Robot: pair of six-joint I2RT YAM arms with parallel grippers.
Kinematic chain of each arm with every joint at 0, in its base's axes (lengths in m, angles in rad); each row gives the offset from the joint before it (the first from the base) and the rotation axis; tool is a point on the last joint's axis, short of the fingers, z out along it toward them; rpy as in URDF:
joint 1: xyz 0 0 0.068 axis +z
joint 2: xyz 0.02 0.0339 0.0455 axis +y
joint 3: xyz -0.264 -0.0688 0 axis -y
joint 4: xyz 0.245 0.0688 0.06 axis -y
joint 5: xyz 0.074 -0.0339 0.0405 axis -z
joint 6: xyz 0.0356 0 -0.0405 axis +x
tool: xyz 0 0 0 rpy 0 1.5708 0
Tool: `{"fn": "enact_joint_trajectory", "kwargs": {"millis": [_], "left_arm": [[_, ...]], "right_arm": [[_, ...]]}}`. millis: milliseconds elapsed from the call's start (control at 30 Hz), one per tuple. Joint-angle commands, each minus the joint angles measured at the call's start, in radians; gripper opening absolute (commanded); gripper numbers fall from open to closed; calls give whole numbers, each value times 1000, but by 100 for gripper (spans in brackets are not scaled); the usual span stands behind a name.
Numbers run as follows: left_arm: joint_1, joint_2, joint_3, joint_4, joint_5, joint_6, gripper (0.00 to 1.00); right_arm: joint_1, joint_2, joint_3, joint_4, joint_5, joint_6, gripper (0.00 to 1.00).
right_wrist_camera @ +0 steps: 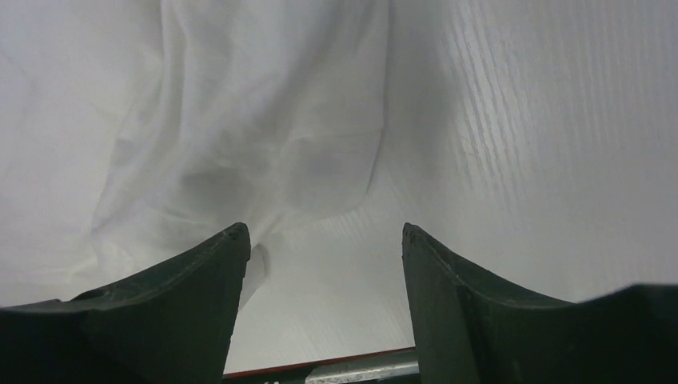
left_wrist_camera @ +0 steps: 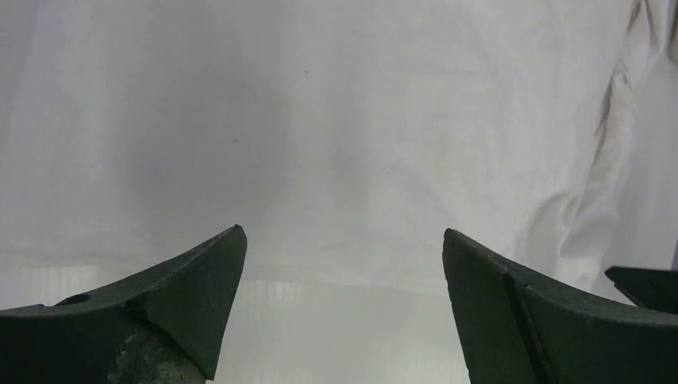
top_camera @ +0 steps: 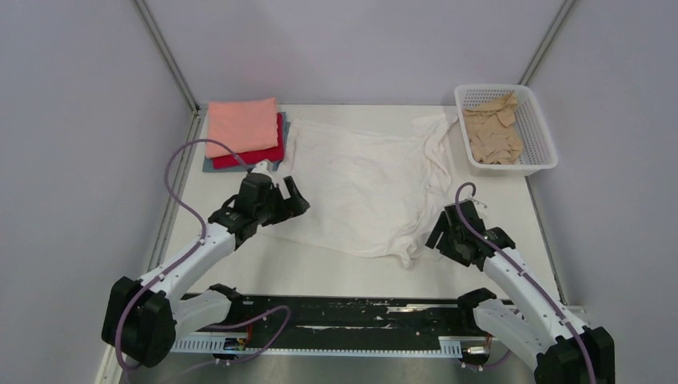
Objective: Fold and stack the t-shirts
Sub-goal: Flatten out the tshirt
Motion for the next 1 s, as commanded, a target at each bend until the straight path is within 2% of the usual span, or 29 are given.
{"fn": "enact_joint_trajectory", "kwargs": {"millis": [0,133,233,333,467,600,700,833,900,967], "left_arm": [[-76,126,57,161,152,68,100],[-89,231,55,199,161,70,100],[-88,295,48,216,122,65,100],[-90,333,45,217,82,59,100],[-89,364,31,230,34,58,100],[-84,386,30,230,-25,56,100],[-79,395,31,227,-46,56,100],[-71,411,32,230,-62,54,100],[-68,424,36,233,-60,53,100],[-67,436,44,227,-57,52,100]], "right_arm": [[-9,64,-35,133,-24,62,67],[-10,171,-56,230,-61,51,63],[-13,251,-60,284,-82,45,53],[-13,284,-46,289,-59,29,28],[-29,259,1,263,-43,-27,1],[-34,236,140,127,3,-85,0],[-35,278,292,-67,108,-120,0],[-44,439,483,-338,268,-117,0],[-46,527,539,-377,349,-75,1],[-48,601,591,-367,363,-82,7]]}}
